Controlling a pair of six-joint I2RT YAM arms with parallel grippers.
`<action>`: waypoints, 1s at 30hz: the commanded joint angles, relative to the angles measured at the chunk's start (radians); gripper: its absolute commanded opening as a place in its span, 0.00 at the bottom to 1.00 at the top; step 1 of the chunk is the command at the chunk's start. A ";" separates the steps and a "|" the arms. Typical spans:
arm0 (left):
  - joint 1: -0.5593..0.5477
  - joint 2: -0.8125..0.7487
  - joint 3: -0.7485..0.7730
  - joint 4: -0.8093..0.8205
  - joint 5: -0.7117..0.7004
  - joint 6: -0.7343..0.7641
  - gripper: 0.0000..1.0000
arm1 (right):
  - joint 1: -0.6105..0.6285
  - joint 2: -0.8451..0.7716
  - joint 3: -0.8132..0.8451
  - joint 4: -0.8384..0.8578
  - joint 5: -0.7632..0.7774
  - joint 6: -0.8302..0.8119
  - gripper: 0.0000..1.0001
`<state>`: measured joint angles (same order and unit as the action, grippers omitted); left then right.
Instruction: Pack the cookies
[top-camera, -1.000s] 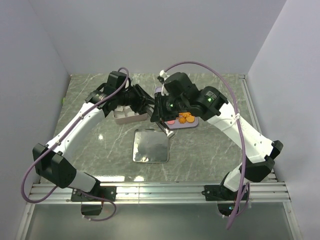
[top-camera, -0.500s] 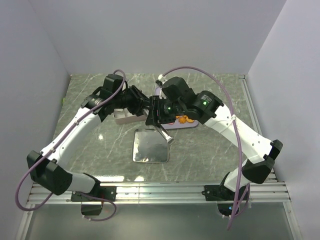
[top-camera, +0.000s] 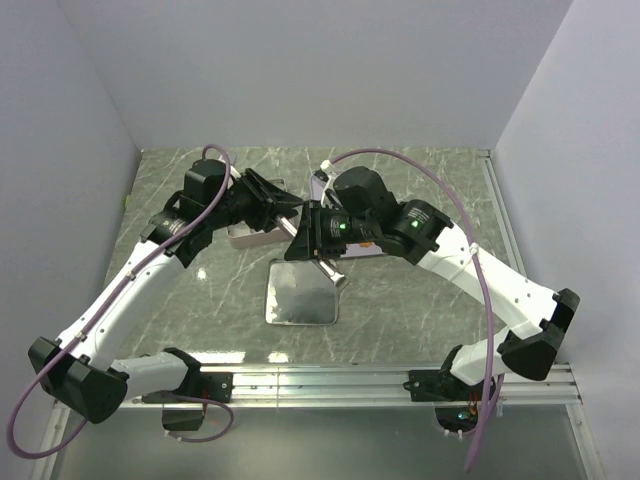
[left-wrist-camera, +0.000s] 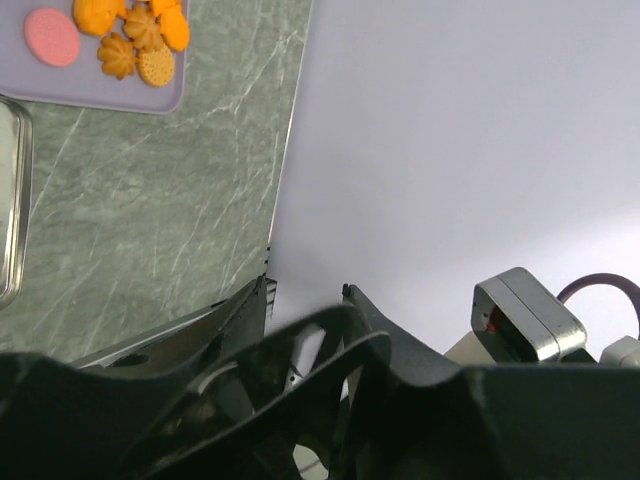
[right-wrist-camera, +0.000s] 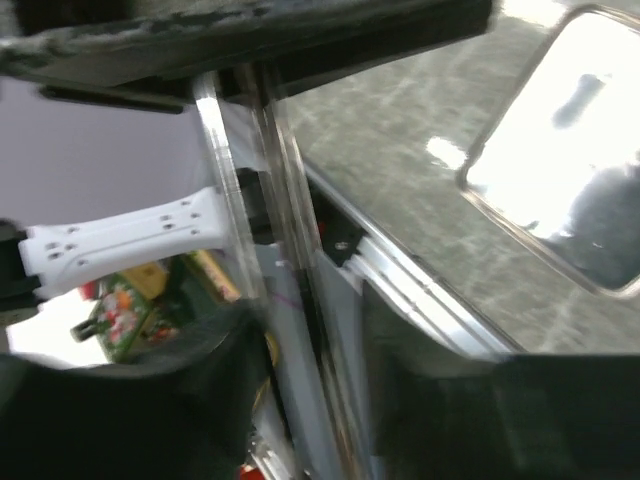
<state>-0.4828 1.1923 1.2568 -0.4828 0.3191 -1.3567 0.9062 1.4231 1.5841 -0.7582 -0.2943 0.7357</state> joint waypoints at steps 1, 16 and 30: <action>-0.002 -0.052 -0.011 0.093 -0.037 -0.032 0.00 | 0.007 -0.052 -0.027 0.083 -0.058 0.040 0.38; -0.004 -0.057 0.091 -0.047 -0.110 0.076 0.83 | 0.005 -0.016 0.056 -0.013 0.012 -0.016 0.21; 0.064 -0.278 0.064 -0.497 -0.417 0.333 1.00 | -0.237 0.158 0.195 -0.435 0.291 -0.196 0.29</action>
<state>-0.4427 0.9955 1.3388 -0.8421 0.0238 -1.1160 0.7101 1.5372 1.7267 -1.0687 -0.1017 0.6113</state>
